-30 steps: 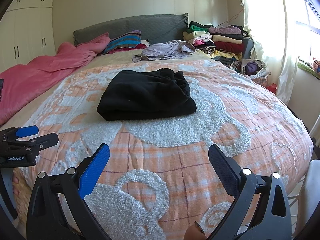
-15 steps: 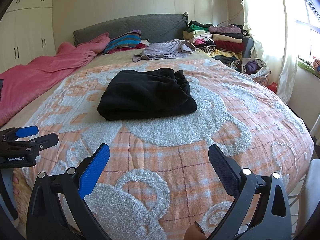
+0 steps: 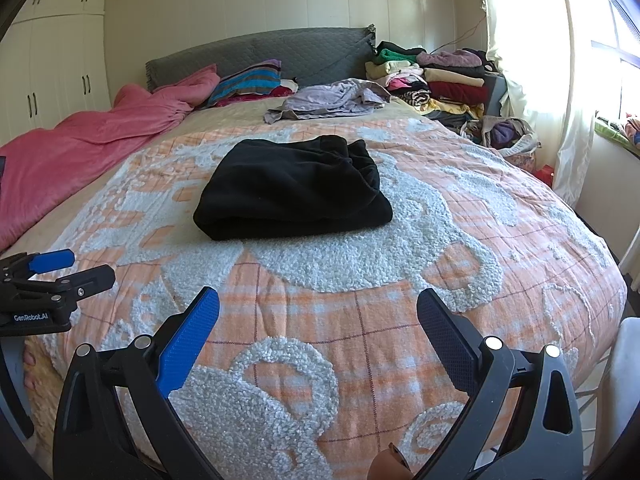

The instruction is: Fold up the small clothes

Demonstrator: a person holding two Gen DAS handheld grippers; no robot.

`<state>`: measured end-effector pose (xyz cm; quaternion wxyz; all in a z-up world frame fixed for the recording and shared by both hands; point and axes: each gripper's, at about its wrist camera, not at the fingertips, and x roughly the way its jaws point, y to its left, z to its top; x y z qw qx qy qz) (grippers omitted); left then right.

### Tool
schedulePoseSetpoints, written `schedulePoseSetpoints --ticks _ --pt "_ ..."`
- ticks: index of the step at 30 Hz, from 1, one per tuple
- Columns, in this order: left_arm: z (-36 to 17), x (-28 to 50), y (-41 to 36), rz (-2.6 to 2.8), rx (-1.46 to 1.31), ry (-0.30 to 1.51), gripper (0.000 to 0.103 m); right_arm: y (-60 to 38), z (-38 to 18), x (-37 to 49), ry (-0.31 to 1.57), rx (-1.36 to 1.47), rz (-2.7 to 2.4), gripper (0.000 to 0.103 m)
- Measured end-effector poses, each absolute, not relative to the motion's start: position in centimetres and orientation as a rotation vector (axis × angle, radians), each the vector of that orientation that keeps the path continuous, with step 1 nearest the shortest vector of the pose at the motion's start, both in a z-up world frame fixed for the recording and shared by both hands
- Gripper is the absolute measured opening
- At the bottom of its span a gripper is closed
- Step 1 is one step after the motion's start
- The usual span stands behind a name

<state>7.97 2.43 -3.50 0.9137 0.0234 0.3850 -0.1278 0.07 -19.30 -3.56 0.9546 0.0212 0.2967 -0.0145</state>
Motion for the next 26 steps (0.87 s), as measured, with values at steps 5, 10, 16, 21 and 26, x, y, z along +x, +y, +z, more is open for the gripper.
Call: schedulePoseSetpoints --ticks 5,10,16,21,26 --pt "-3.6 7.9 2.2 -0.269 0.055 0.798 0.094 -19.6 -3.7 0.0 0.607 0.05 -0.034 0.098" --pt "-3.7 8.0 2.1 -0.269 0.059 0.804 0.094 -20.7 -3.8 -0.2 0.611 0.079 -0.055 0.098" --pt "-4.4 8.8 3.2 -0.284 0.021 0.844 0.094 -27.0 -3.8 -1.7 0.62 0.191 -0.201 0.098" --pt "-4.3 12.3 11.7 -0.127 -0.114 0.878 0.094 -39.2 -4.4 -5.4 0.604 0.315 -0.519 0.098" --pt "-3.9 16.7 27.1 0.235 -0.187 0.875 0.094 -57.1 -7.3 -11.5 0.682 0.453 -1.024 0.098"
